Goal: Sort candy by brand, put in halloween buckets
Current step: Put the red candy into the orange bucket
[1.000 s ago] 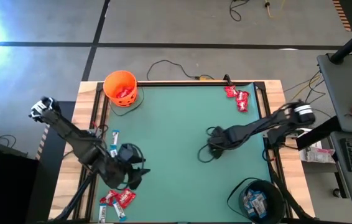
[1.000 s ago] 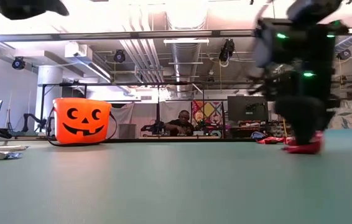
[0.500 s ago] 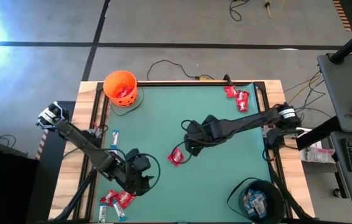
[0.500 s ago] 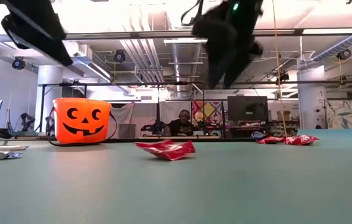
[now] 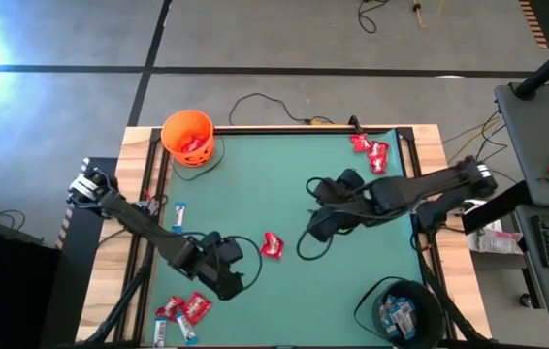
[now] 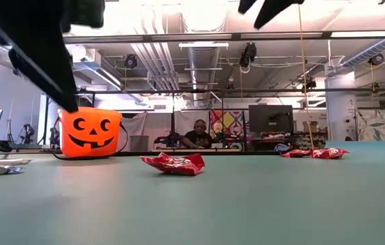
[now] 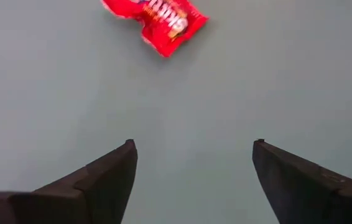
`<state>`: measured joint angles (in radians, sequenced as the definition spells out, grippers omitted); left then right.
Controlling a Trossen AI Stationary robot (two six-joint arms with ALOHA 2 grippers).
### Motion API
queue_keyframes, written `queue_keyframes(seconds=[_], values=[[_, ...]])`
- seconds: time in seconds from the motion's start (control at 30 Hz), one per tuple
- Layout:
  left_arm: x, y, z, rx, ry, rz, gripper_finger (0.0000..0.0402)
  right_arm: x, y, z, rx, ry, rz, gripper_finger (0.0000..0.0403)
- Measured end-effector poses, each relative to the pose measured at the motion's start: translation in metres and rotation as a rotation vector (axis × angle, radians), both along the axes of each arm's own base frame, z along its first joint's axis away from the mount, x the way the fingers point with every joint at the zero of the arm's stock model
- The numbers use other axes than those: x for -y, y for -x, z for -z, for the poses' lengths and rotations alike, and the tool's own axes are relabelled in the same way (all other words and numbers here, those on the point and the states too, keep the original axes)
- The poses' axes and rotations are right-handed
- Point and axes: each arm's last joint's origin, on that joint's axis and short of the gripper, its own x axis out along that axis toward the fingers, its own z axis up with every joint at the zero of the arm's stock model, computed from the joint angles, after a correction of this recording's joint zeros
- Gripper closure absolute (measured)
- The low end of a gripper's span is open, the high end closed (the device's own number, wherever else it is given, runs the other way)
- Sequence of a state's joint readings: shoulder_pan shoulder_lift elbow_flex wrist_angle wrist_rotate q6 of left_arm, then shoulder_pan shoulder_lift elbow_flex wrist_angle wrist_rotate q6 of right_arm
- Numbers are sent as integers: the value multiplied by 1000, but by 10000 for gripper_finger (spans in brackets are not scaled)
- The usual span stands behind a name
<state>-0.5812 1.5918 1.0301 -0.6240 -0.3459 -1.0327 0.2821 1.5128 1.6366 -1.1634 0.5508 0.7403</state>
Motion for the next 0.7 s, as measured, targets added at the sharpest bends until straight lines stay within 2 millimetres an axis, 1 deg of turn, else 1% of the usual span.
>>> queue_keyframes(seconds=[0.1,0.23,0.33,0.43,0.5,0.63,0.7], values=[[2,-6,11,-28,-27,-10,81,1,6,-5,10,-1,-1,79],[8,-16,25,-63,-51,-7,62,2,7,-6,2,12,-21,78],[14,-25,34,-108,36,42,54,2,7,-5,-7,22,-34,78],[20,-34,36,-92,44,49,51,1,6,-4,-9,22,-35,78],[22,-36,36,-91,35,47,50,2,6,-5,-1,26,-24,78],[18,-33,34,-115,-4,54,50,3,12,-12,34,14,-4,78],[11,-31,30,-159,-3,76,50,4,18,-18,55,14,-9,78]])
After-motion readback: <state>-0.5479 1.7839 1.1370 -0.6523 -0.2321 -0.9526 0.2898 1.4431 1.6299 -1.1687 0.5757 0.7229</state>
